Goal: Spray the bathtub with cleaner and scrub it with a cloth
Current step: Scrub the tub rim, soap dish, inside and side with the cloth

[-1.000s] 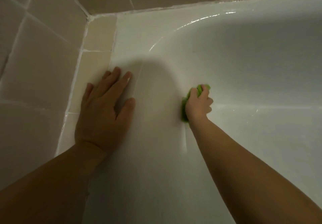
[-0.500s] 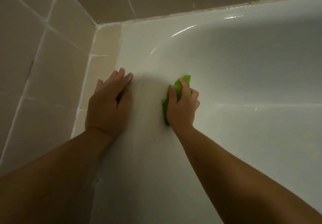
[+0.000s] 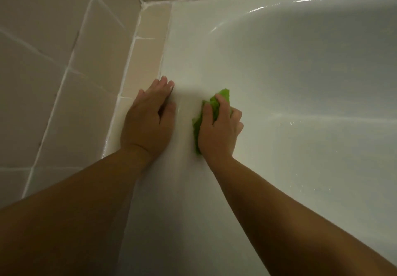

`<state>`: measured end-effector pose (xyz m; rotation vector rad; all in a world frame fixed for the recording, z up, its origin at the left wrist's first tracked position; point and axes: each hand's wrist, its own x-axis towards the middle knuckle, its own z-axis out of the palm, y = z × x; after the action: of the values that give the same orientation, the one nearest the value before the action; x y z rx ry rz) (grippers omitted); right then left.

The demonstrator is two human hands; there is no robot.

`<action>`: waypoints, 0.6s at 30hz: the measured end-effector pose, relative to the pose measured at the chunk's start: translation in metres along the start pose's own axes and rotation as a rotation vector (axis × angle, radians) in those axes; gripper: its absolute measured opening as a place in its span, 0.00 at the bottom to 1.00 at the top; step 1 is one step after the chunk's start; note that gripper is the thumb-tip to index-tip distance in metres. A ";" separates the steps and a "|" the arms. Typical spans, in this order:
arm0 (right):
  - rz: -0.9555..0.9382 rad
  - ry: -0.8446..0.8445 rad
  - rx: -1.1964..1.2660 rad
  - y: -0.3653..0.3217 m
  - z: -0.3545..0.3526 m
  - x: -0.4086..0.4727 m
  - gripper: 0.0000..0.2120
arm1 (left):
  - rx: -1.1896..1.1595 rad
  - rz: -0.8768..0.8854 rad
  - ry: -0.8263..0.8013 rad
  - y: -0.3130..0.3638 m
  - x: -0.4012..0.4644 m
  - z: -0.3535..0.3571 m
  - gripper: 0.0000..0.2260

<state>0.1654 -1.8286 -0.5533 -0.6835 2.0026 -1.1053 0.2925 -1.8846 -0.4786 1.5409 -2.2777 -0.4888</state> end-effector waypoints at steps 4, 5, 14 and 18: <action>-0.228 -0.071 -0.039 -0.001 -0.006 -0.060 0.21 | 0.026 0.006 -0.017 -0.002 -0.009 -0.002 0.21; -0.266 -0.101 -0.051 0.011 -0.012 -0.073 0.21 | 0.031 0.006 -0.020 -0.002 -0.012 -0.002 0.21; -0.055 -0.105 -0.084 0.030 -0.014 -0.083 0.21 | 0.087 -0.007 -0.068 -0.002 -0.006 0.000 0.22; -0.159 -0.133 -0.100 0.029 -0.017 -0.099 0.22 | 0.116 0.003 -0.090 -0.002 0.002 0.001 0.23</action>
<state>0.2064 -1.7337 -0.5386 -0.9577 1.9258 -1.0265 0.2927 -1.8870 -0.4800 1.5998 -2.4151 -0.4398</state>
